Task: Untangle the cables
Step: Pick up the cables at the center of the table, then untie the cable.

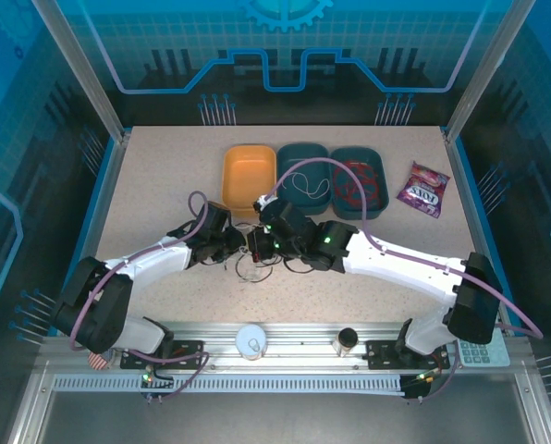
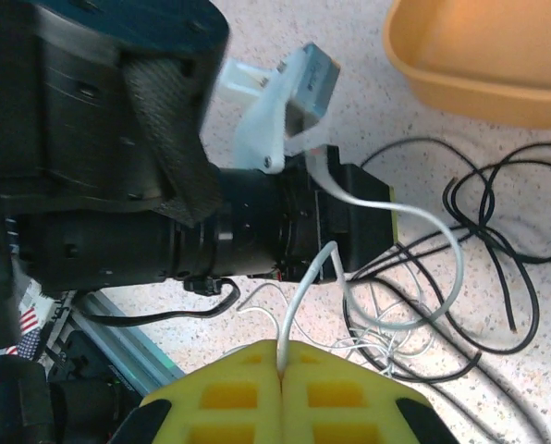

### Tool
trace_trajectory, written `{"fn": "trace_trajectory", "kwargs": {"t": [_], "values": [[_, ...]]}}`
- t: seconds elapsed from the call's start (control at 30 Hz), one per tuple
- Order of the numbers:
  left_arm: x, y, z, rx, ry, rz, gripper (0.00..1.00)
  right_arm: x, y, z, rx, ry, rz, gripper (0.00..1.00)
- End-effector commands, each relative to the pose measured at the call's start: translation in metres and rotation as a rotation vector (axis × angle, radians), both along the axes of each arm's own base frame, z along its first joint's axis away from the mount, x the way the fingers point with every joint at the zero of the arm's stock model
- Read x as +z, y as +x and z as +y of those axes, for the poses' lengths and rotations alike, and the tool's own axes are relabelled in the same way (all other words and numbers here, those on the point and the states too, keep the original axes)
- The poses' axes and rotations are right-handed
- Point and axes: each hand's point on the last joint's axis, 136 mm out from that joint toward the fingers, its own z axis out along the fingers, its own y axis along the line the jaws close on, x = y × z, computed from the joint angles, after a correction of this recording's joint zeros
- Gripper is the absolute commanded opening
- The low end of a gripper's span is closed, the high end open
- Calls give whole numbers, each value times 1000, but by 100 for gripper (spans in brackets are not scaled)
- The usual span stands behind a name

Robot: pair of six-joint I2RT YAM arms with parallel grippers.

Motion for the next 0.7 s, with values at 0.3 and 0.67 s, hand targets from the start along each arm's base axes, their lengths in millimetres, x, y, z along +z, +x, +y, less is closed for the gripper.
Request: {"fn": "trace_trajectory", "kwargs": {"t": [0.3,0.67], "values": [[-19,-12,20,25,64,48,12,89,19,-27,-4,189,-172,0],[-2,-10,23,17,48,4,11,26,29,-59,-123,63,-19,0]]}}
